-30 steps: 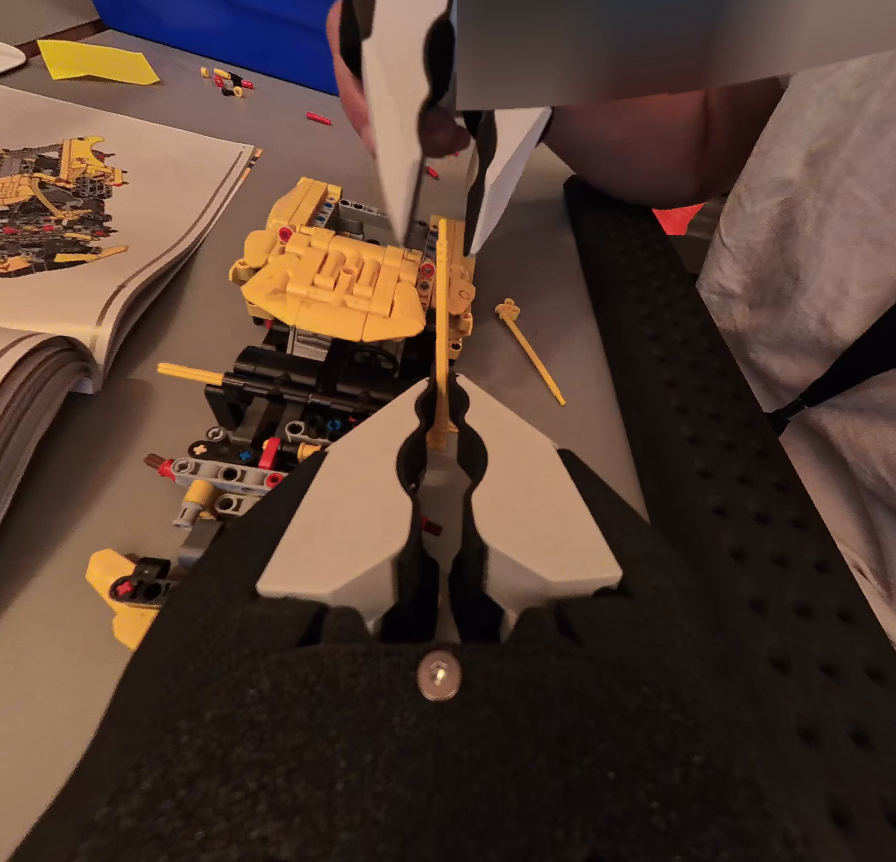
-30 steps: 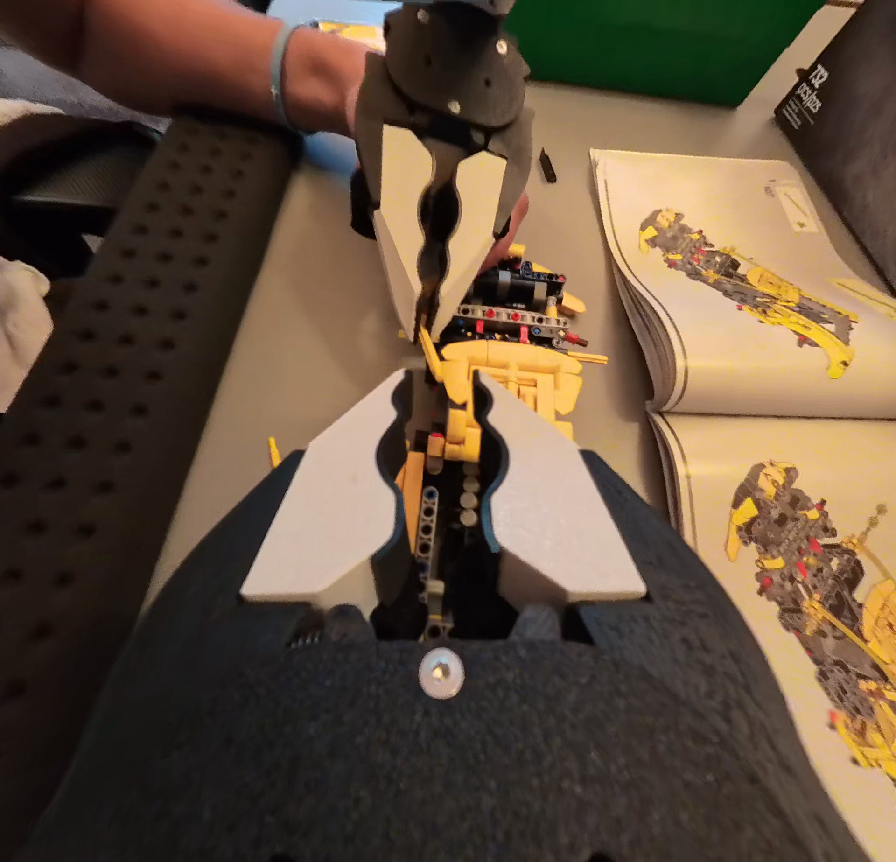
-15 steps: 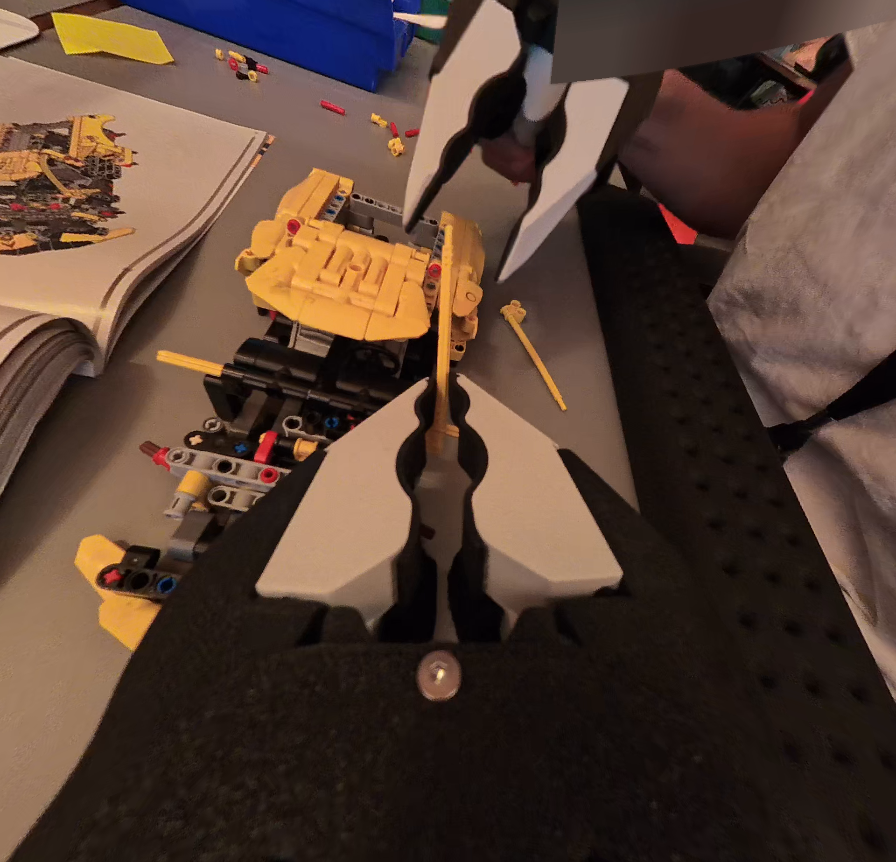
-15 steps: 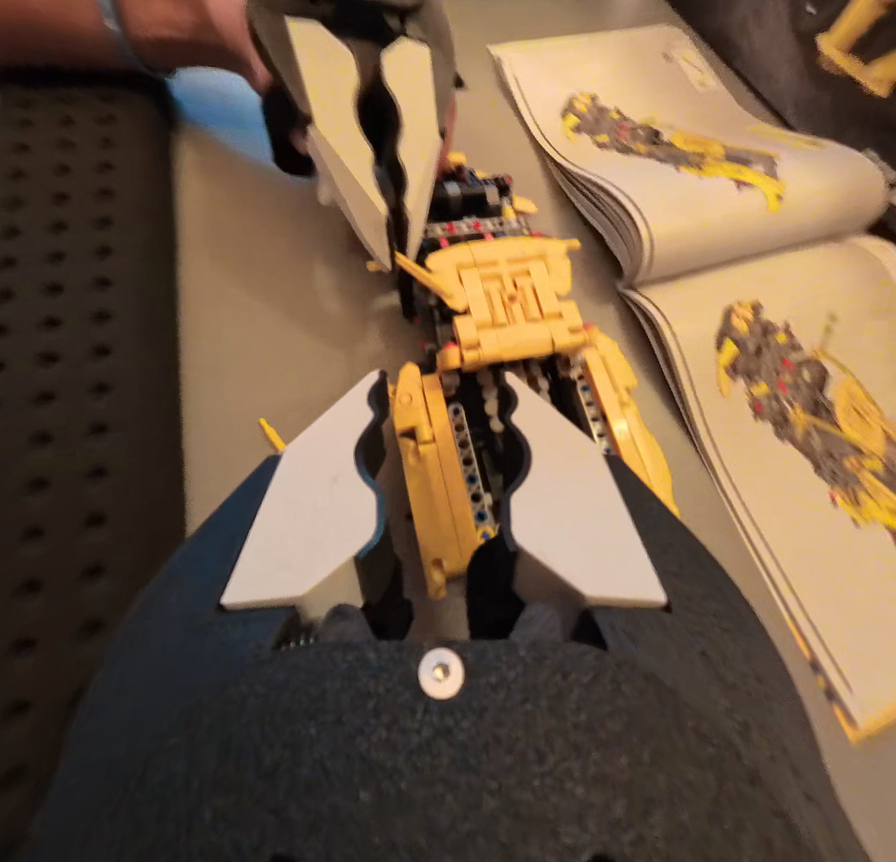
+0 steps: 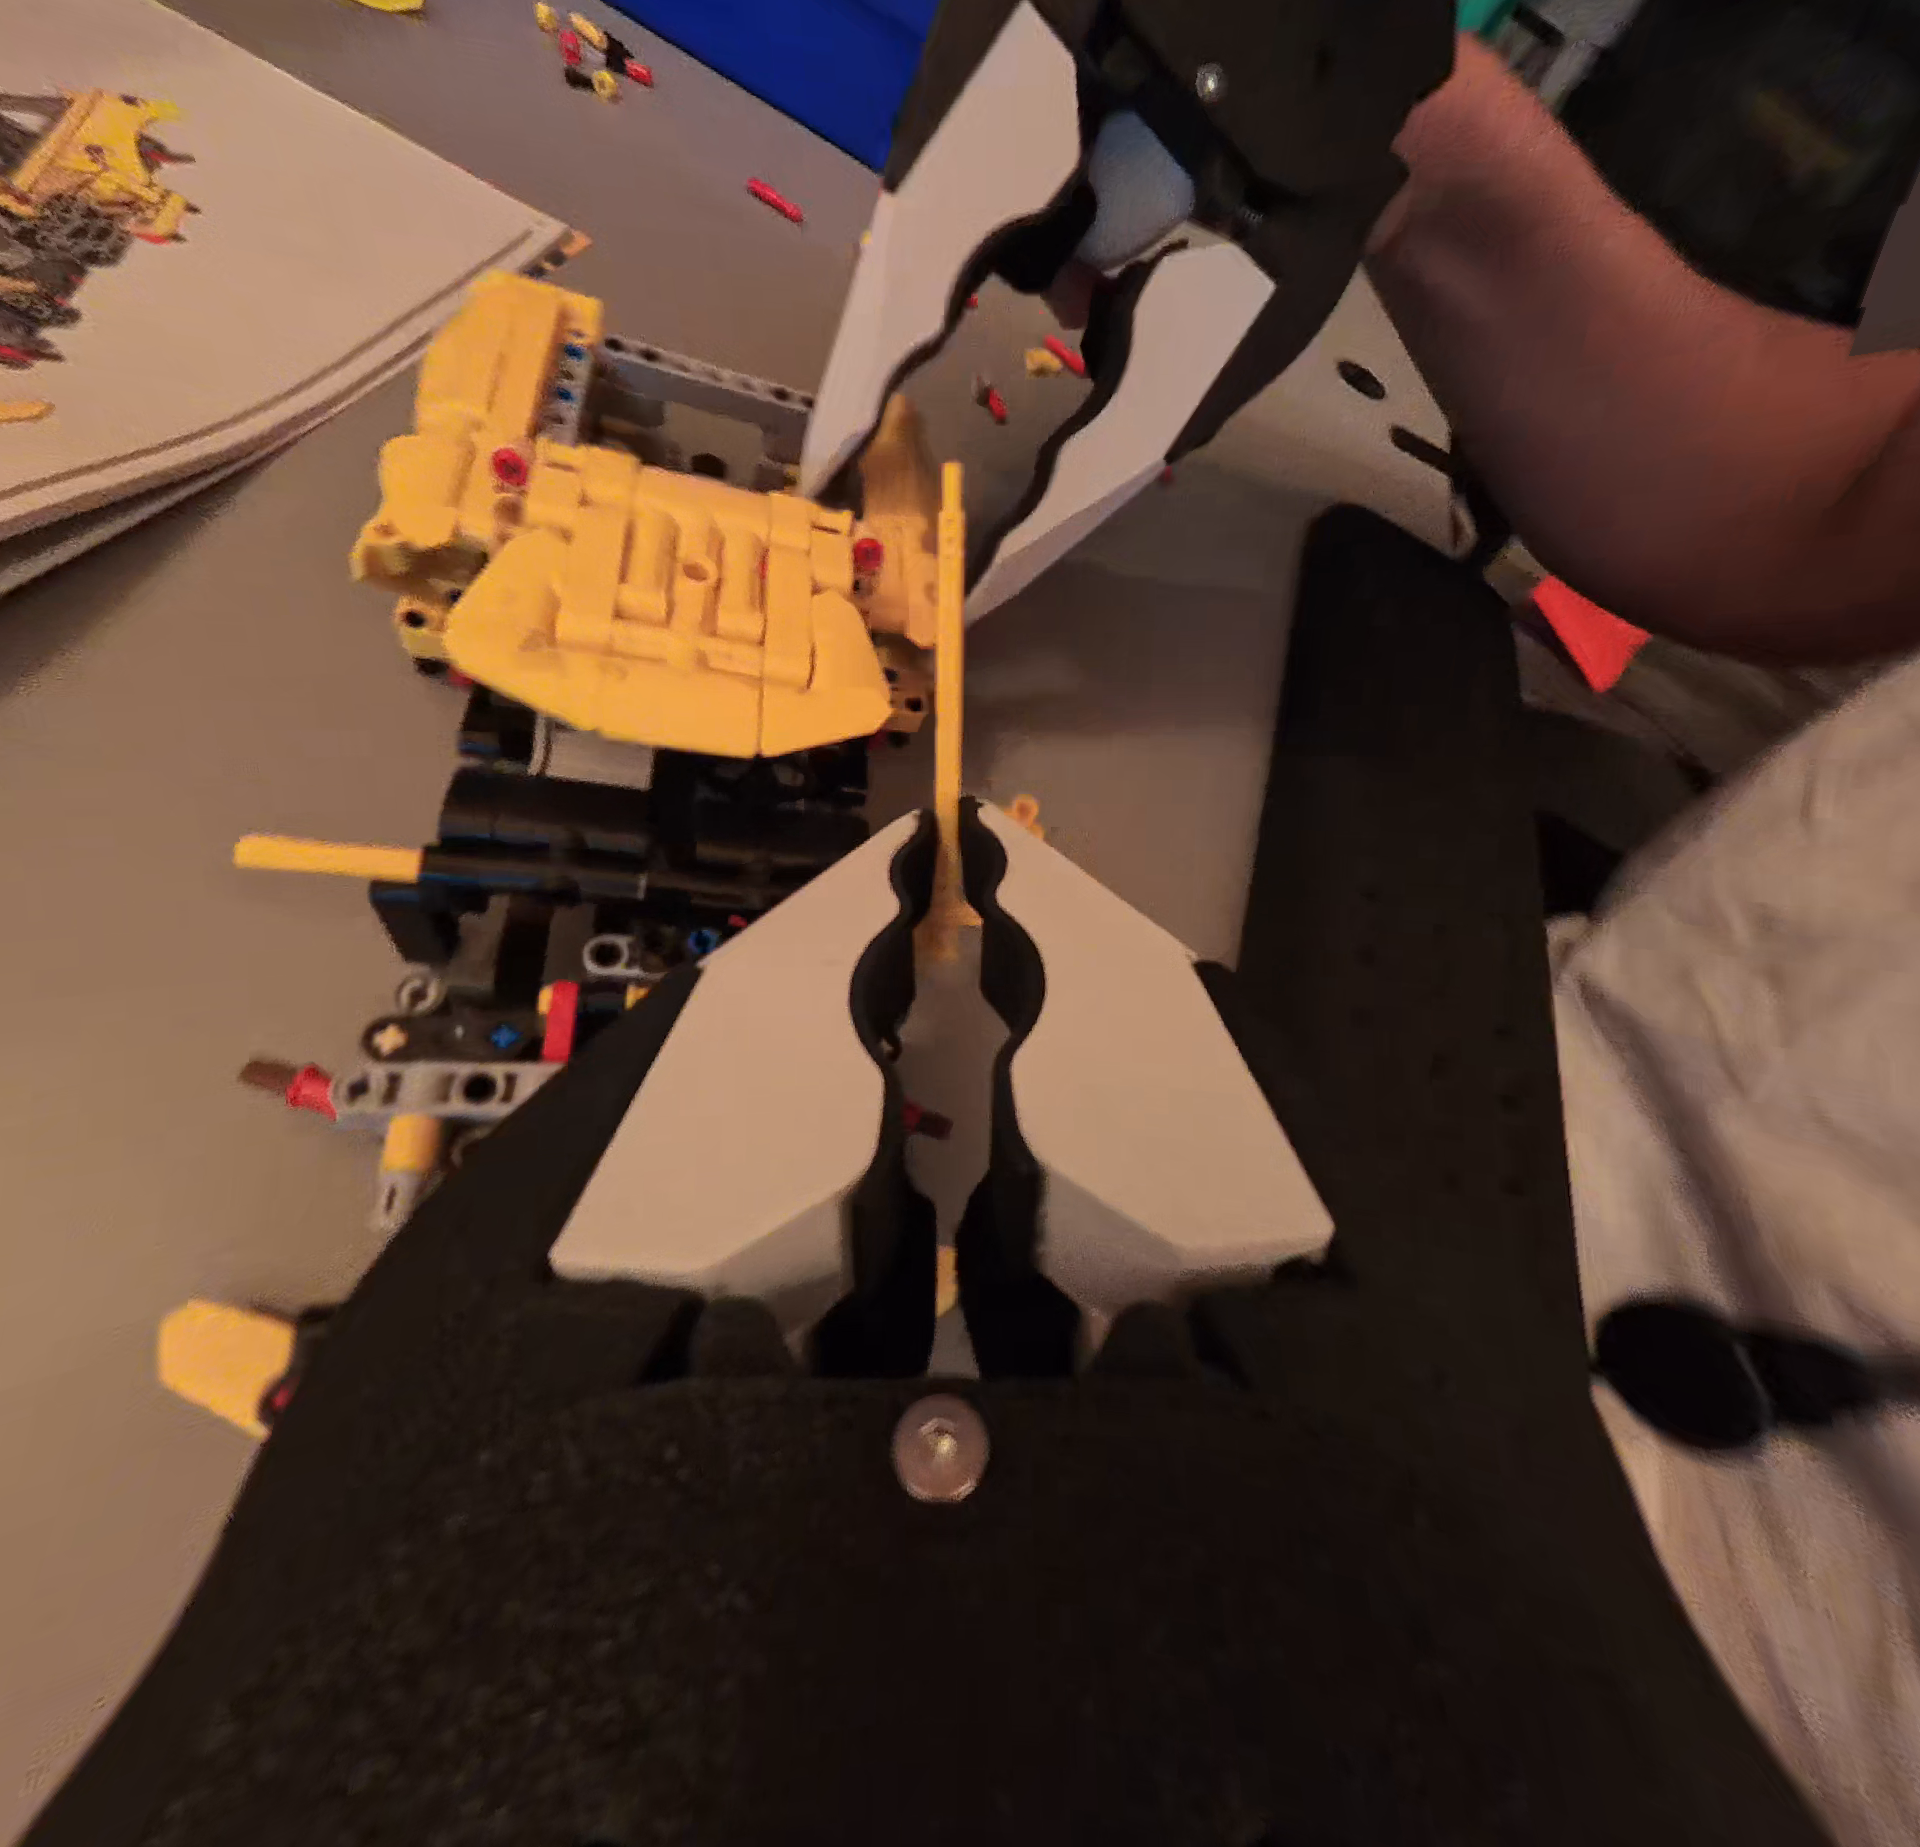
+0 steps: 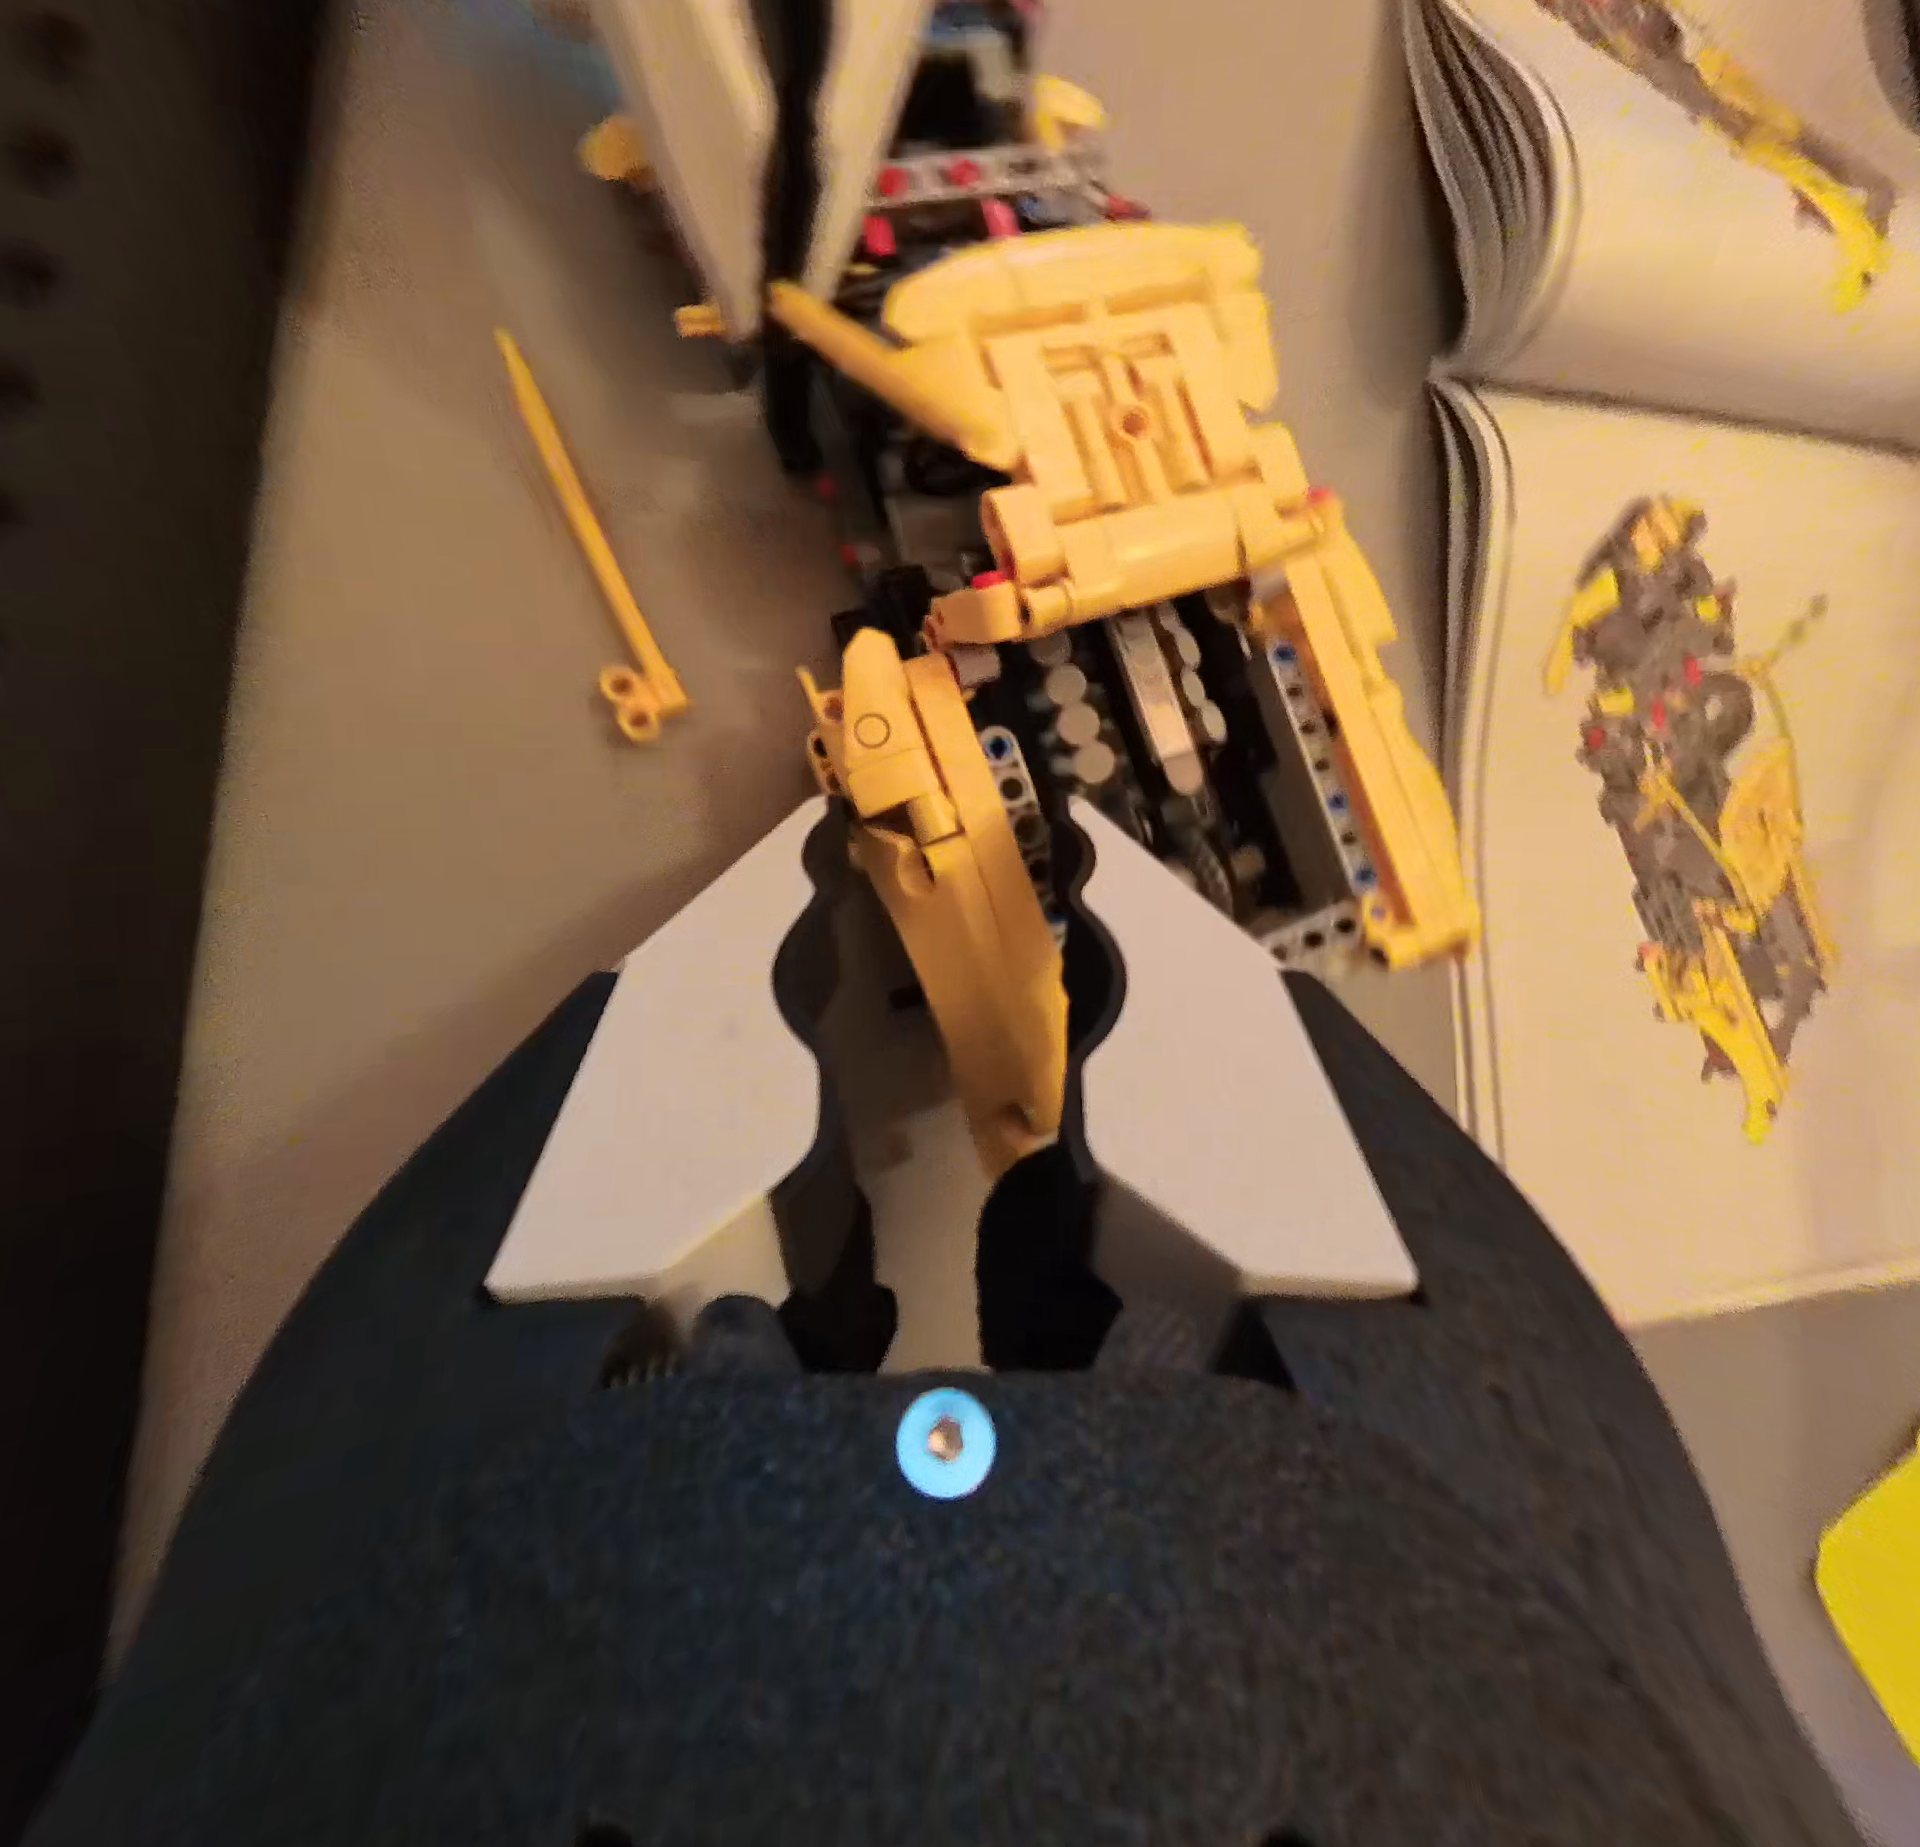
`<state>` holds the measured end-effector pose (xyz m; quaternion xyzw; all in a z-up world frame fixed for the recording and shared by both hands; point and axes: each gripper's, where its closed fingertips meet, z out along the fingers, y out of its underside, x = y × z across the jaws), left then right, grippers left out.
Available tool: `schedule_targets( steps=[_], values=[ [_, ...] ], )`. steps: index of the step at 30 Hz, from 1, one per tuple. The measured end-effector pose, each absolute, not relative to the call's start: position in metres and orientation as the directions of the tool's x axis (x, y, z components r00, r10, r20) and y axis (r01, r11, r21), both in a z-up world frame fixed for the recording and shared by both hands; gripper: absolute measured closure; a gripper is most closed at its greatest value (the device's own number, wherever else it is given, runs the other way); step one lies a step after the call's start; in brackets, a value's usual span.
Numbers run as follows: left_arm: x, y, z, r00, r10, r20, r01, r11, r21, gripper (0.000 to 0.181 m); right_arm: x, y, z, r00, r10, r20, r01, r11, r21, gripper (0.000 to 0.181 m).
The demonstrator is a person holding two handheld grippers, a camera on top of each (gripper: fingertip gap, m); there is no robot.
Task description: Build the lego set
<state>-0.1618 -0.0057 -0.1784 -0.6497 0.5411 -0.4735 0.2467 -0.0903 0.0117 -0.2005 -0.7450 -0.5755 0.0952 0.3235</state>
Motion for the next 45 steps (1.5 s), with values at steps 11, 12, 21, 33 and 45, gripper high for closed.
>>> schedule_targets(
  steps=[11, 12, 21, 33, 45],
  values=[
    [-0.122, -0.014, -0.179, 0.21, -0.931, 0.299, -0.365, -0.358, -0.859, 0.178, -0.114, -0.011, -0.152, 0.67, 0.316, -0.672, -0.402, -0.606, -0.686, 0.149],
    [-0.122, -0.014, -0.178, 0.207, -0.934, 0.292, -0.366, -0.35, -0.862, 0.178, -0.115, -0.007, -0.155, 0.639, 0.273, -0.719, -0.469, -0.602, -0.646, 0.153],
    [-0.123, -0.015, -0.178, 0.178, -0.939, 0.294, -0.365, -0.34, -0.867, 0.177, -0.108, 0.013, -0.152, 0.584, 0.232, -0.778, -0.607, -0.512, -0.608, 0.177],
    [-0.153, 0.016, -0.143, 0.101, -0.97, 0.22, -0.358, -0.242, -0.902, 0.136, -0.105, 0.013, -0.159, 0.405, 0.172, -0.898, -0.714, -0.554, -0.428, 0.178],
    [-0.13, 0.033, -0.177, -0.114, -0.983, 0.145, -0.488, -0.072, -0.87, 0.126, -0.103, 0.01, -0.167, 0.265, 0.077, -0.961, -0.778, -0.572, -0.26, 0.178]
  ],
)
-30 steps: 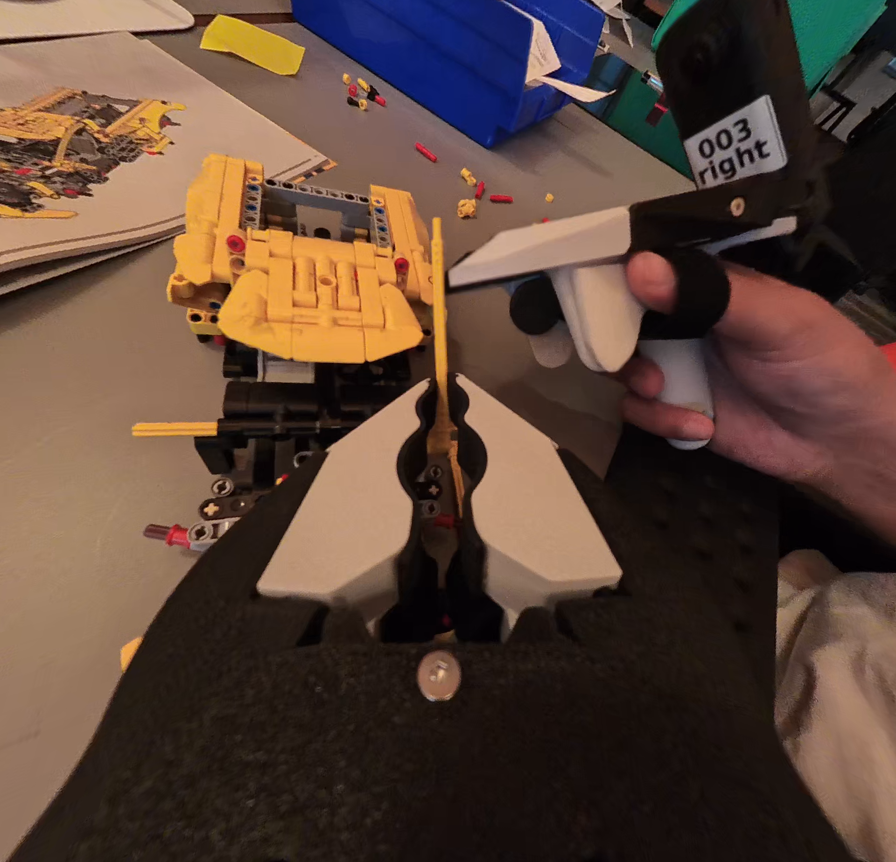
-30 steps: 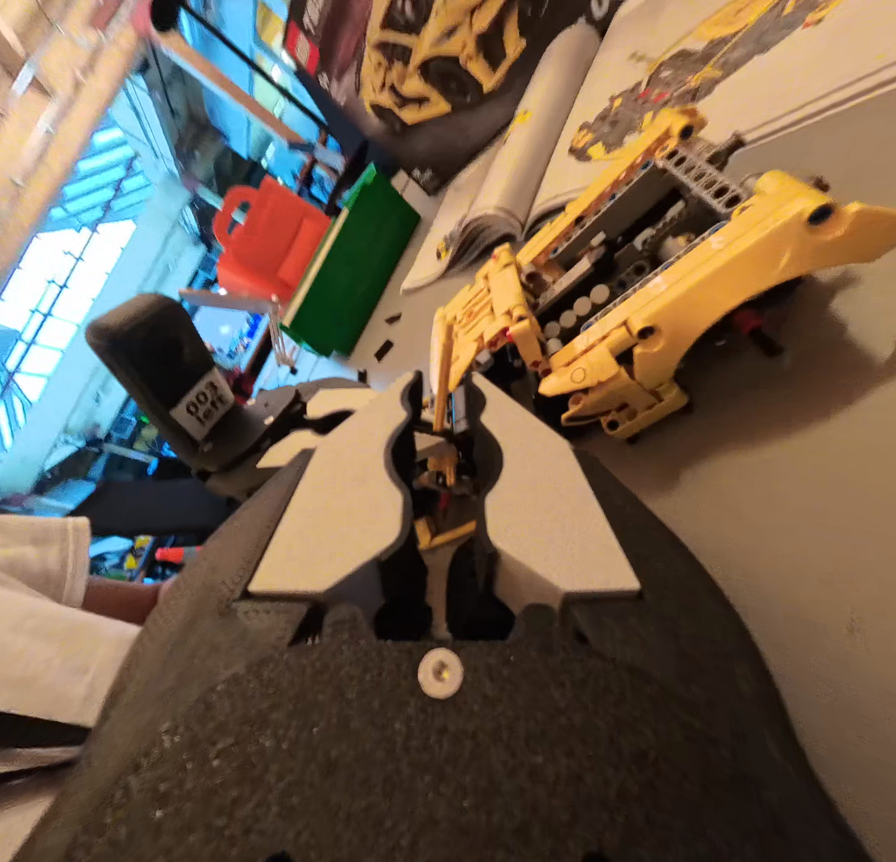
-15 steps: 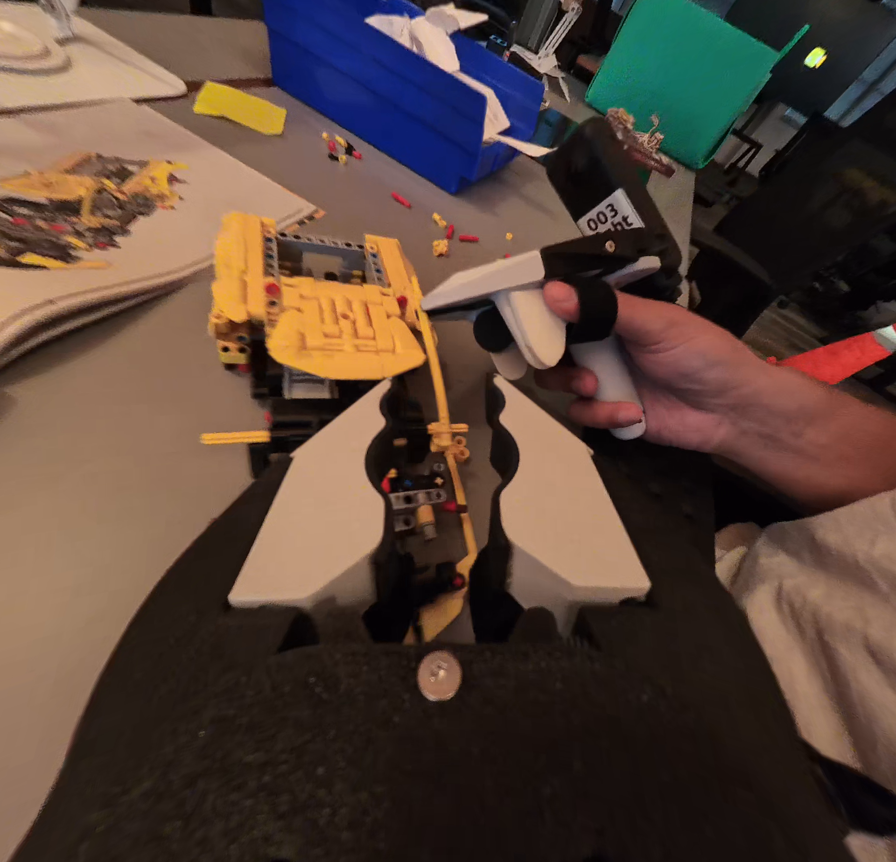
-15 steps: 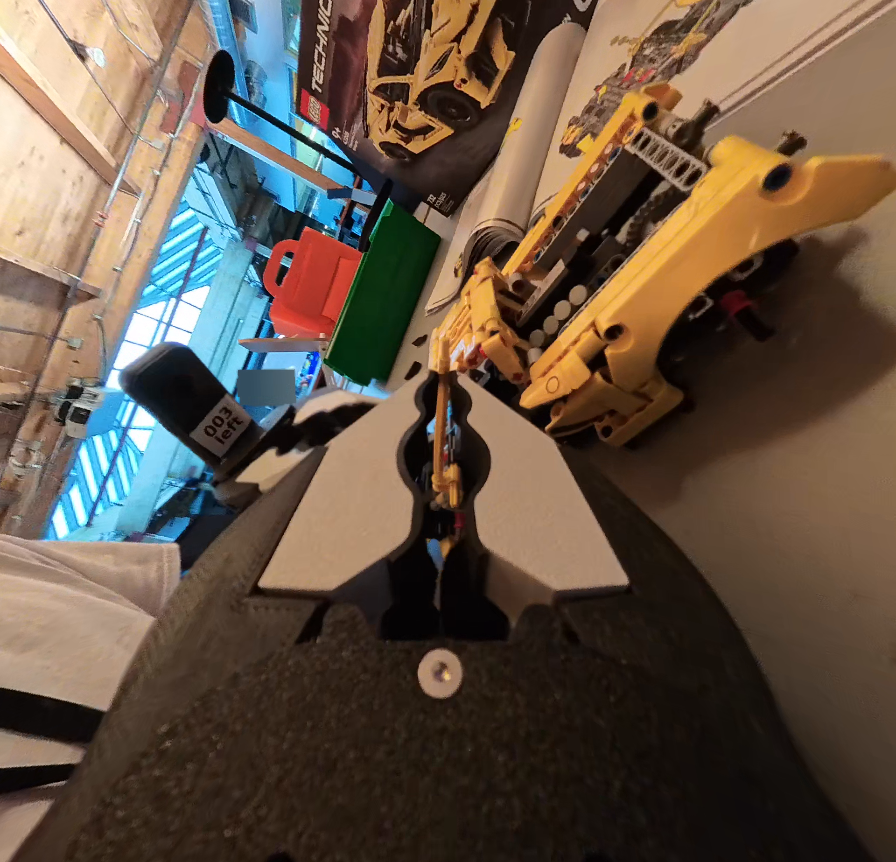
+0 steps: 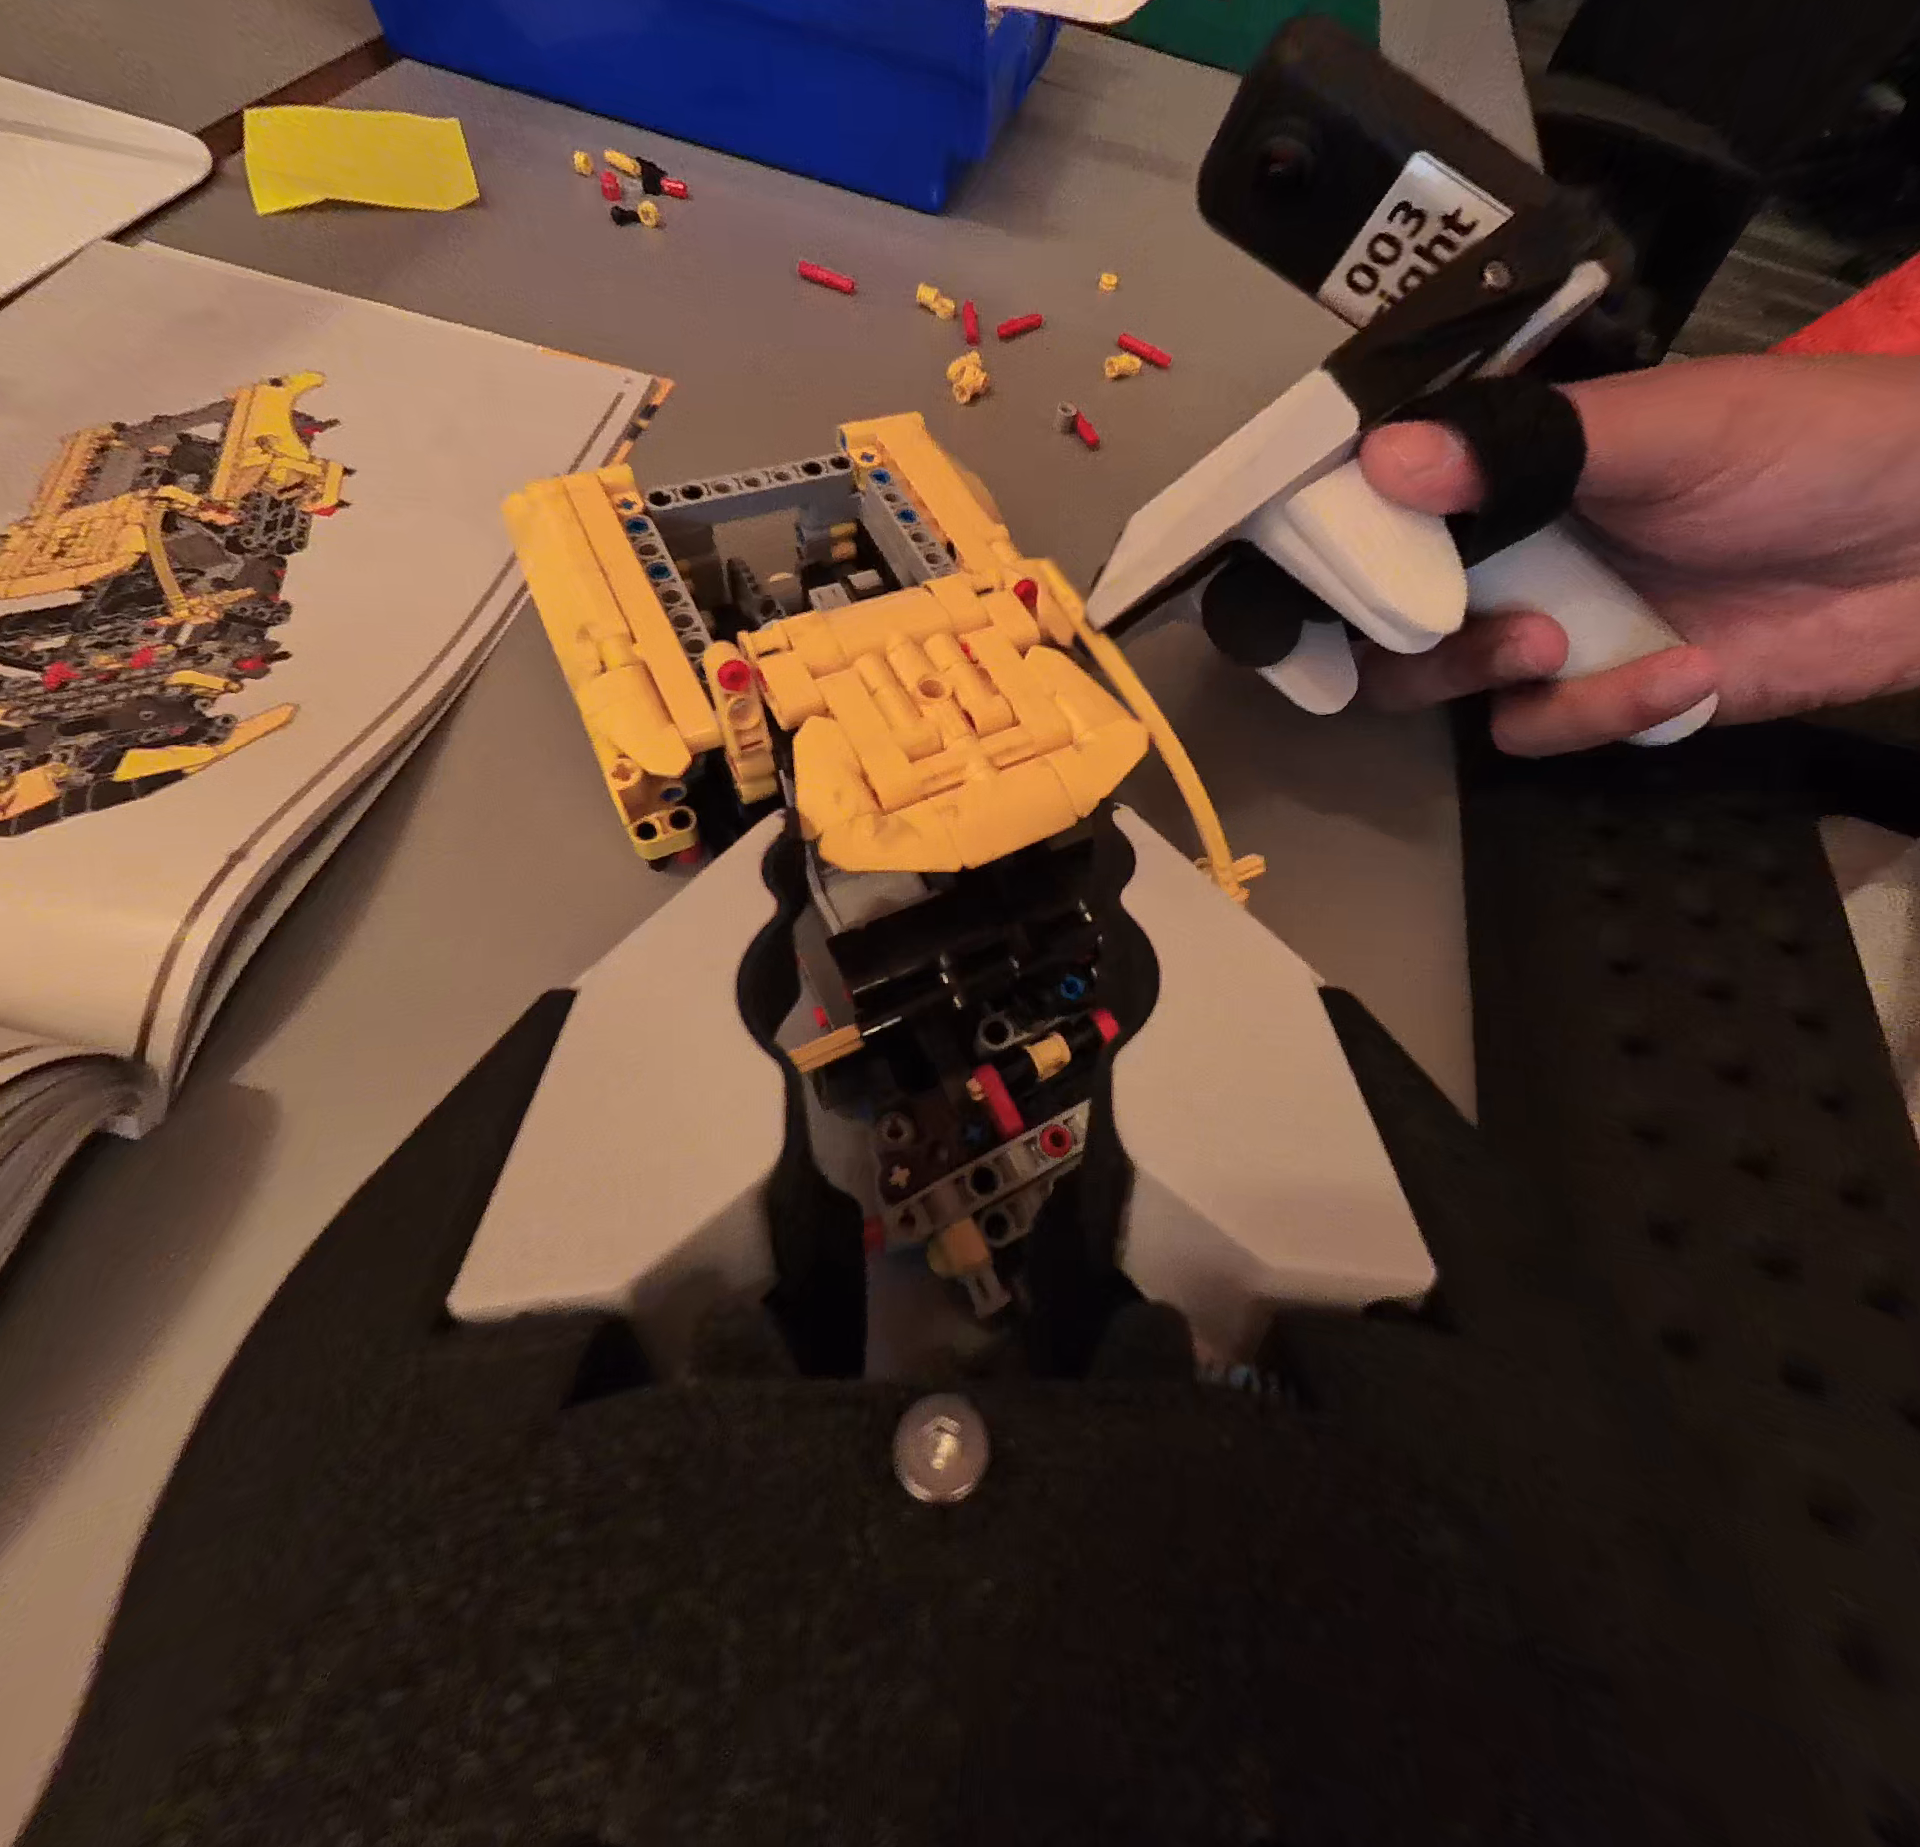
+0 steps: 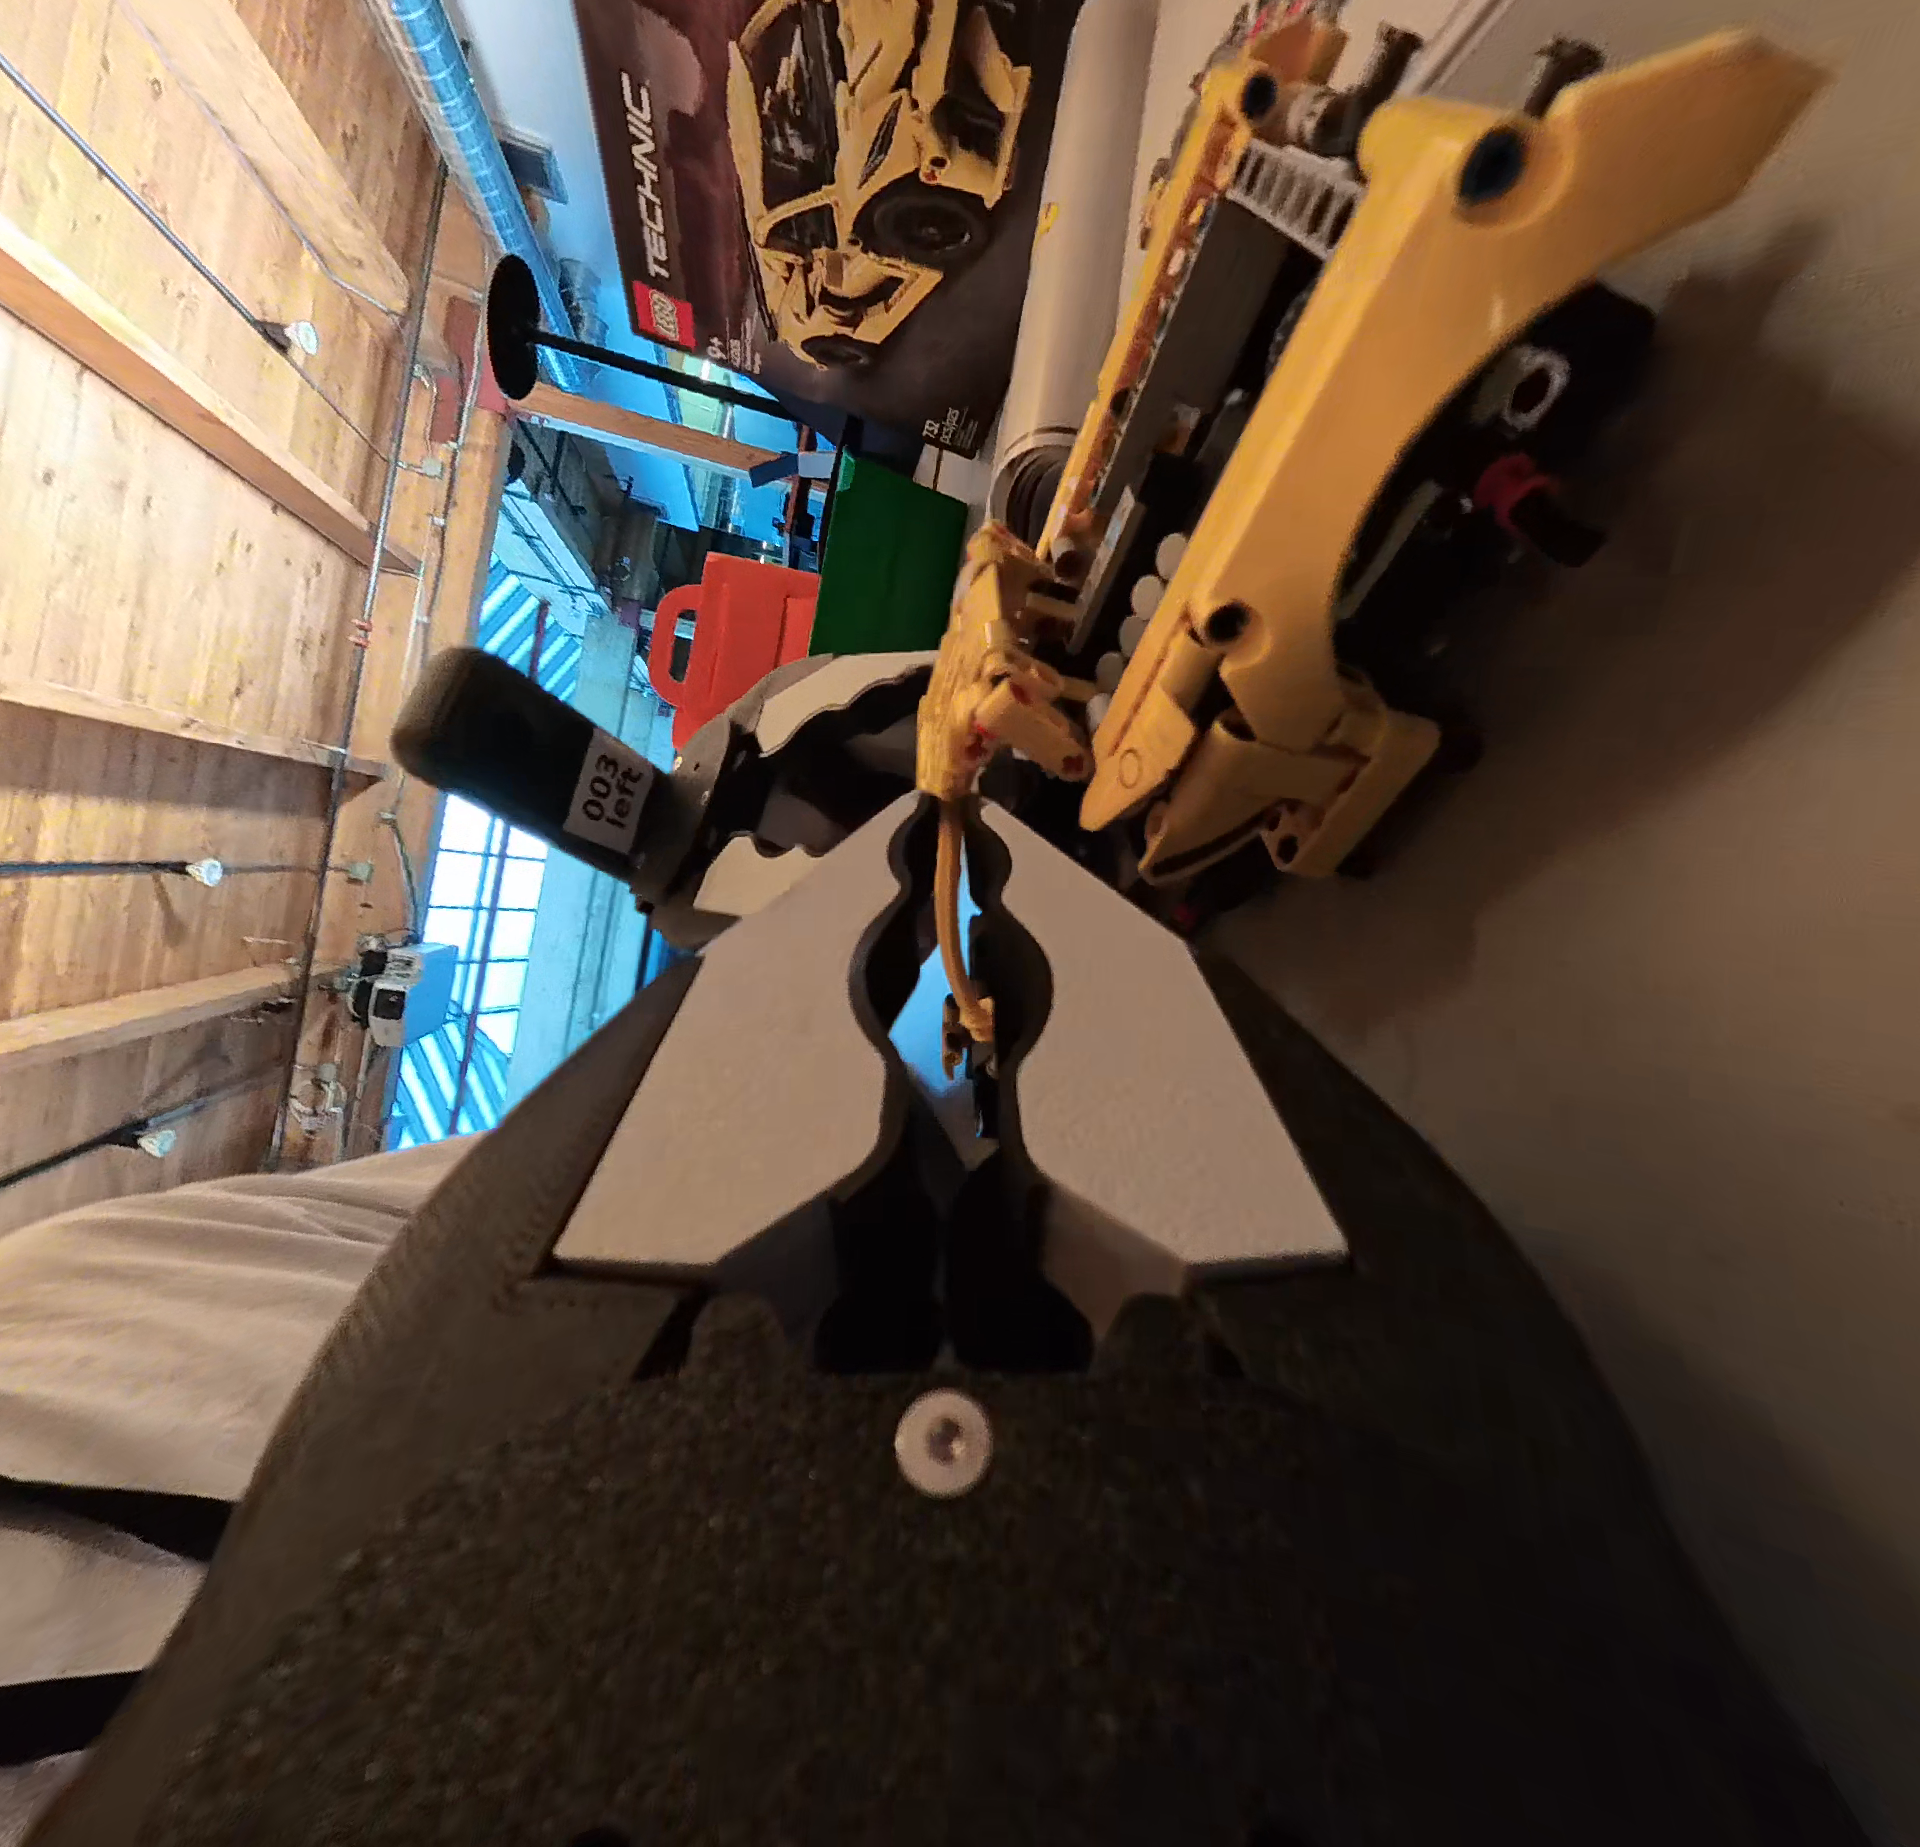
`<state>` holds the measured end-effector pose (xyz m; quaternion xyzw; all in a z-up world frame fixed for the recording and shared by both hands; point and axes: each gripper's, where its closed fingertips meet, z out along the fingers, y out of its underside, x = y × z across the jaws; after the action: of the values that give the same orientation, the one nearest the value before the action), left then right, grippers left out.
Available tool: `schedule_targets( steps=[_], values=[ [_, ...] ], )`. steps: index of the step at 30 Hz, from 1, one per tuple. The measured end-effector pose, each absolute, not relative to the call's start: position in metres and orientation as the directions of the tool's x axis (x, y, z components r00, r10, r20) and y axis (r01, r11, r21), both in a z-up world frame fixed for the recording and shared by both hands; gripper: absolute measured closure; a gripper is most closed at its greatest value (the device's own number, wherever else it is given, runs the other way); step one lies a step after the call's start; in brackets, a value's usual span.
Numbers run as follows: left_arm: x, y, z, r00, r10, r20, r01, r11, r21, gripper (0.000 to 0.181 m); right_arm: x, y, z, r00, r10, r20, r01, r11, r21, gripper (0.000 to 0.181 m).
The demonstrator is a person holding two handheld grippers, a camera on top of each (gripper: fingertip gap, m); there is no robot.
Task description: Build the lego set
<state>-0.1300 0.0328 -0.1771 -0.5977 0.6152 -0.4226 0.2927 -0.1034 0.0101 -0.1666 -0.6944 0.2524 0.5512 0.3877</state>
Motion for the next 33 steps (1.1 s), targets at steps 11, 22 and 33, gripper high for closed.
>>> schedule_targets(
  steps=[11, 22, 33],
  values=[
    [-0.1274, 0.0242, -0.178, -0.061, -0.993, 0.1, -0.453, -0.062, -0.889, 0.126, -0.1042, 0.0074, -0.1679, 0.027, 0.005, -1.0, -0.802, -0.597, -0.025, 0.178],
    [-0.1275, 0.0233, -0.1781, -0.054, -0.995, 0.085, -0.45, -0.052, -0.892, 0.126, -0.1047, 0.0029, -0.1686, -0.04, -0.014, -0.999, -0.805, -0.592, 0.04, 0.179],
    [-0.1276, 0.023, -0.1781, -0.05, -0.996, 0.068, -0.454, -0.038, -0.89, 0.127, -0.1035, 0.0031, -0.1683, -0.064, -0.007, -0.998, -0.821, -0.568, 0.057, 0.179]
  ],
)
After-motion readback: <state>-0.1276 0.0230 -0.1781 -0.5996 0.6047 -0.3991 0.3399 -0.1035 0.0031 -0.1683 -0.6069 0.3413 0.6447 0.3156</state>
